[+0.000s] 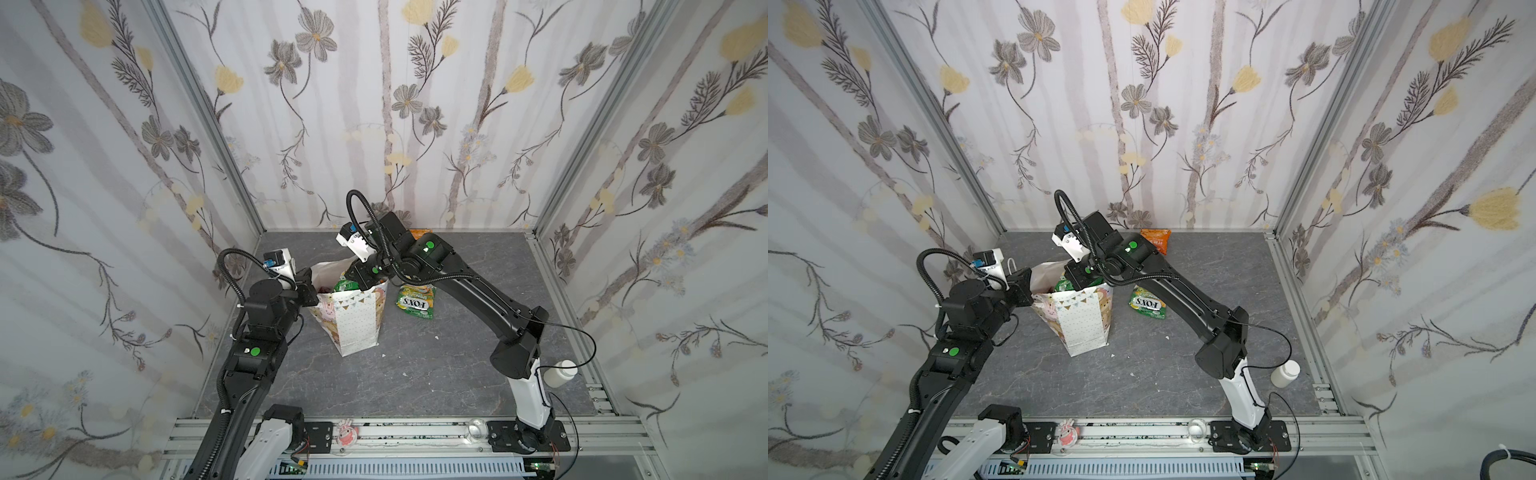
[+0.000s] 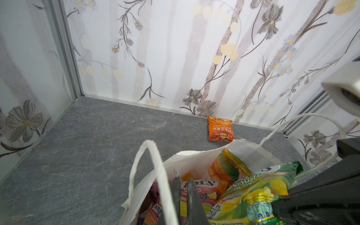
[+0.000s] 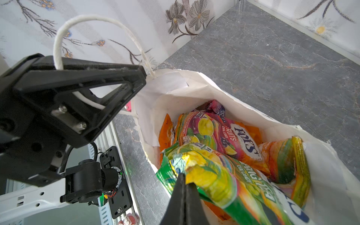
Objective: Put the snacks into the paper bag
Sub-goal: 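Lower the green FOX'S bag into the paper bag and push it down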
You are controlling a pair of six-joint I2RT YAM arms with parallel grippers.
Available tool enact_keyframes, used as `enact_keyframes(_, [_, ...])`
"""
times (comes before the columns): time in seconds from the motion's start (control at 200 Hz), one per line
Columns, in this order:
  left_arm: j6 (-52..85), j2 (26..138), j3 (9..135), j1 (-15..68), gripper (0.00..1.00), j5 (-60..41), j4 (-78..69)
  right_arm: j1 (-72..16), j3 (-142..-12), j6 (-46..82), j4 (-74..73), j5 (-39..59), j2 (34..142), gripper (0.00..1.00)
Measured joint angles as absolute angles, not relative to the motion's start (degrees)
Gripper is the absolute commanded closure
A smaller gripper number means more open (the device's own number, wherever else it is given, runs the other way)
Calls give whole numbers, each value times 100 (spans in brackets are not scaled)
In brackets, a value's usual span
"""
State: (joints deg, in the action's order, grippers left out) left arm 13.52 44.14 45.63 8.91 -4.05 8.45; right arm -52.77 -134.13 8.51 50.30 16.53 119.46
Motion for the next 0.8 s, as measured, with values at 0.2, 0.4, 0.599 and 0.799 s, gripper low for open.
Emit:
enact_keyframes(0.2, [1354, 4414, 4563, 891, 91, -388, 843, -5280, -13413, 886, 4821, 1575, 11944, 54])
enact_keyframes(0.4, [1354, 4403, 4563, 891, 91, -362, 843, -5280, -13413, 810, 4685, 1347, 11721, 49])
enact_keyframes(0.599, [1352, 4399, 4563, 891, 91, -362, 843, -5275, -13415, 375, 4696, 814, 11498, 47])
enact_keyframes(0.799, [1352, 4364, 4563, 891, 91, -333, 843, -5271, -13415, -54, 5039, 484, 11496, 54])
